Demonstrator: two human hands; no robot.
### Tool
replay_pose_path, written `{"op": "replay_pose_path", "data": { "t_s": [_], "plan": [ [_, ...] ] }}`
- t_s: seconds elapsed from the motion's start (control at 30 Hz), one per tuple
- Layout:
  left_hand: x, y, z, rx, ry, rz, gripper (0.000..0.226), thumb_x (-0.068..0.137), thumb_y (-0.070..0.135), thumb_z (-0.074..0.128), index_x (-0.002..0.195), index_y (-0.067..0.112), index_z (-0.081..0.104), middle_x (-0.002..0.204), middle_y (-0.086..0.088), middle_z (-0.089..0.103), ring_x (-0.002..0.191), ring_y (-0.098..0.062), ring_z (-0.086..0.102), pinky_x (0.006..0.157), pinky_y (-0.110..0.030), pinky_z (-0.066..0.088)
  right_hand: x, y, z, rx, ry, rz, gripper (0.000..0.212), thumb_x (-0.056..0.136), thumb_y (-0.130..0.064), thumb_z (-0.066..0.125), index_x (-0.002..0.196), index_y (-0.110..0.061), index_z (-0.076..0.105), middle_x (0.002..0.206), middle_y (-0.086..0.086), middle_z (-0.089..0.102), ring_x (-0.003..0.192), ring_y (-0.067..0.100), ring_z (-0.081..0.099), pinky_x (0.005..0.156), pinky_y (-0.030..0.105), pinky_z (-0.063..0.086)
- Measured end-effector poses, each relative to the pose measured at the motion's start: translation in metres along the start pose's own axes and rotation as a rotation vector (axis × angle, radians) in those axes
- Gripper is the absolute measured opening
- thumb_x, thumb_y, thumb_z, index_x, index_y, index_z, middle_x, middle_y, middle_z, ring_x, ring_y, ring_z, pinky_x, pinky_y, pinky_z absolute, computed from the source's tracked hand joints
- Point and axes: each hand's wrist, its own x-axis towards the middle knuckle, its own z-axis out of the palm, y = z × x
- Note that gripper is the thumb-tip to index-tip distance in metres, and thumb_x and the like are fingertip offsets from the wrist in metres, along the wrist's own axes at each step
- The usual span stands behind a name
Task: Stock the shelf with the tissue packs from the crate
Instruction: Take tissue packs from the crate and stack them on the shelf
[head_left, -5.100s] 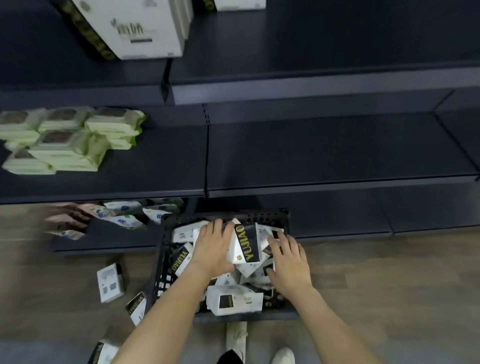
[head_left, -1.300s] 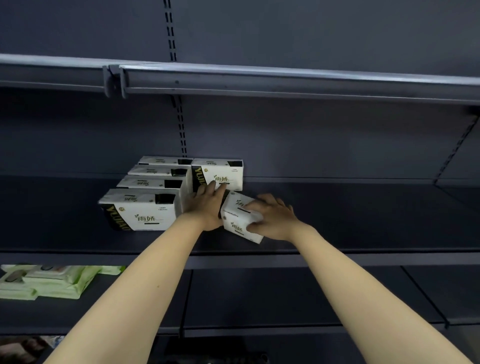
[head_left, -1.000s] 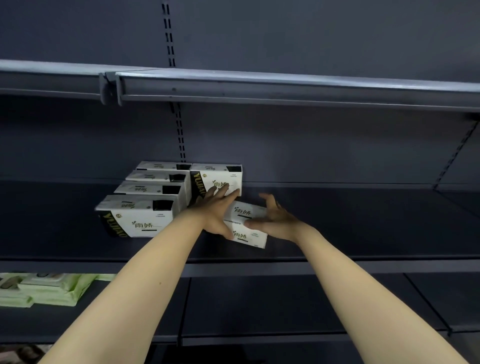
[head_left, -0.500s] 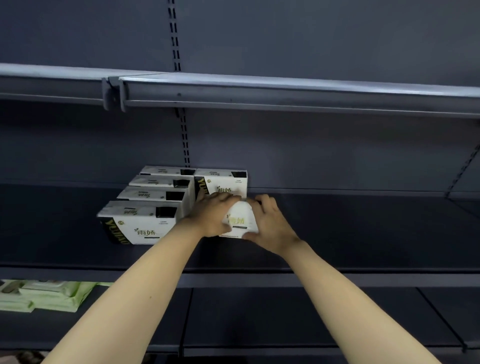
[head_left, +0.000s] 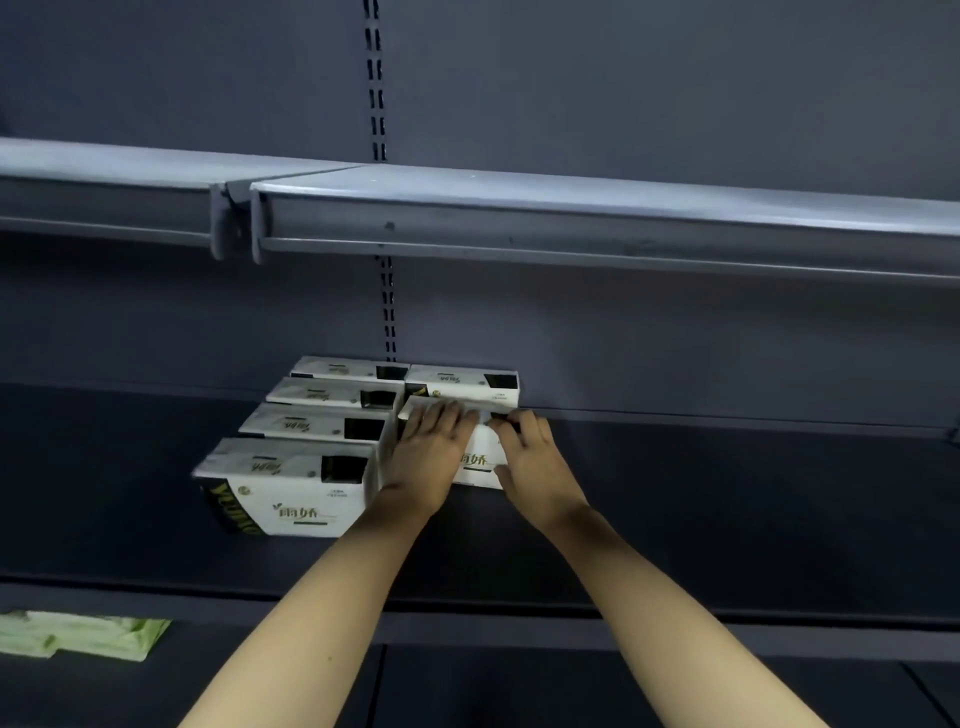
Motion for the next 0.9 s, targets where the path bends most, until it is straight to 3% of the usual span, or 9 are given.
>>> {"op": "replay_pose_path", "data": {
  "t_s": [0.13,0.47,0.57,0.67,0.77,0.9],
  "plan": [
    [0.01,-0.006,0.007,-0.015,0.01,-0.042,0.068,0.092,0.008,0.045,0.149,0.023,0.012,0.155,-0.002,0.012,0.144,-0.024,0.009,0.116,-0.043,0.014,0.015,0.004,0.006,-0.023,-0.038,0.008,0.055,0.084,-0.003,0.059,0.135,-0.011,0.042,0.137,0.008,0.032,0.123,0.023,0.032,0.097,0.029,0.041],
    [0.025,-0.014,0.014,-0.019,0.03,0.012,0.069,0.092,0.005,0.045,0.15,0.018,0.01,0.155,-0.006,0.011,0.145,-0.023,0.004,0.116,-0.041,-0.005,0.032,0.013,0.022,-0.067,0.0,0.016,0.053,0.076,0.004,0.065,0.126,-0.007,0.05,0.129,0.014,0.043,0.116,0.029,0.041,0.092,0.034,0.046],
    [0.024,-0.014,0.015,-0.013,0.043,0.016,0.071,0.091,0.005,0.048,0.15,0.017,0.01,0.155,-0.007,0.012,0.145,-0.024,0.003,0.116,-0.04,-0.007,0.032,0.011,0.023,-0.089,0.006,0.023,0.054,0.076,0.003,0.066,0.126,-0.008,0.051,0.13,0.013,0.043,0.117,0.028,0.042,0.089,0.033,0.047],
    [0.024,-0.016,0.016,-0.018,0.007,0.015,0.075,0.091,0.005,0.049,0.151,0.02,0.006,0.156,-0.008,0.008,0.145,-0.026,0.001,0.117,-0.042,-0.003,0.028,0.003,0.021,-0.168,0.087,0.063,0.055,0.063,-0.002,0.078,0.114,-0.011,0.059,0.116,0.011,0.055,0.106,0.028,0.053,0.081,0.035,0.05],
    [0.016,-0.02,0.019,-0.03,-0.003,-0.014,0.084,0.091,0.001,0.049,0.151,0.023,-0.005,0.157,-0.009,-0.005,0.145,-0.028,-0.007,0.118,-0.047,0.01,0.021,-0.007,0.021,-0.235,0.148,0.133,0.061,0.055,-0.009,0.084,0.112,-0.015,0.063,0.112,0.008,0.06,0.106,0.028,0.057,0.09,0.041,0.047],
    [-0.003,-0.015,0.011,0.004,0.056,-0.036,0.084,0.09,-0.004,0.042,0.15,0.017,-0.013,0.158,-0.009,-0.012,0.145,-0.027,-0.011,0.116,-0.044,0.005,0.006,-0.018,0.015,-0.222,0.183,0.21,0.072,0.052,-0.009,0.086,0.119,-0.01,0.059,0.122,0.013,0.058,0.115,0.035,0.055,0.097,0.048,0.043]
  ]
}}
